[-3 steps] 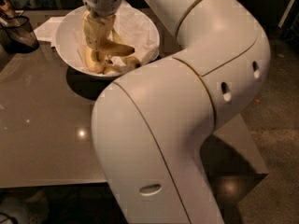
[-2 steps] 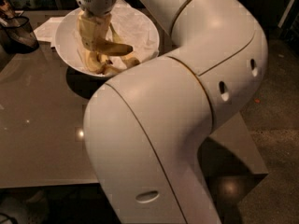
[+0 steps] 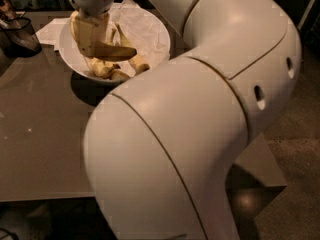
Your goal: Pick banana from white bowl
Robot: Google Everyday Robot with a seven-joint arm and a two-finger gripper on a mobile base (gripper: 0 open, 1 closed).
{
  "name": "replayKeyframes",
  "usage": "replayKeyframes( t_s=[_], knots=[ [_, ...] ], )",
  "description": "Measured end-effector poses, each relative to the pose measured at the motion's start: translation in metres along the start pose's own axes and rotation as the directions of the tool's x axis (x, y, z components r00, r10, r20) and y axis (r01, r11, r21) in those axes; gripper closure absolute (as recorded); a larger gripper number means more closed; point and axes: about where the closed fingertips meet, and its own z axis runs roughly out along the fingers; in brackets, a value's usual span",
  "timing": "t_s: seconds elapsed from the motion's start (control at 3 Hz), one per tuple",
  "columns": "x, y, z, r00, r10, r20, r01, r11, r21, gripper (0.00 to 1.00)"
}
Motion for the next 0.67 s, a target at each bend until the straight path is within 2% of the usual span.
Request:
replayKeyframes(
  t_s=[0.67],
  knots=[
    [0.020,0.031,-0.010,1.000,-0.012,-0.013,0.011,0.9995,-0.031,1.00]
  ],
)
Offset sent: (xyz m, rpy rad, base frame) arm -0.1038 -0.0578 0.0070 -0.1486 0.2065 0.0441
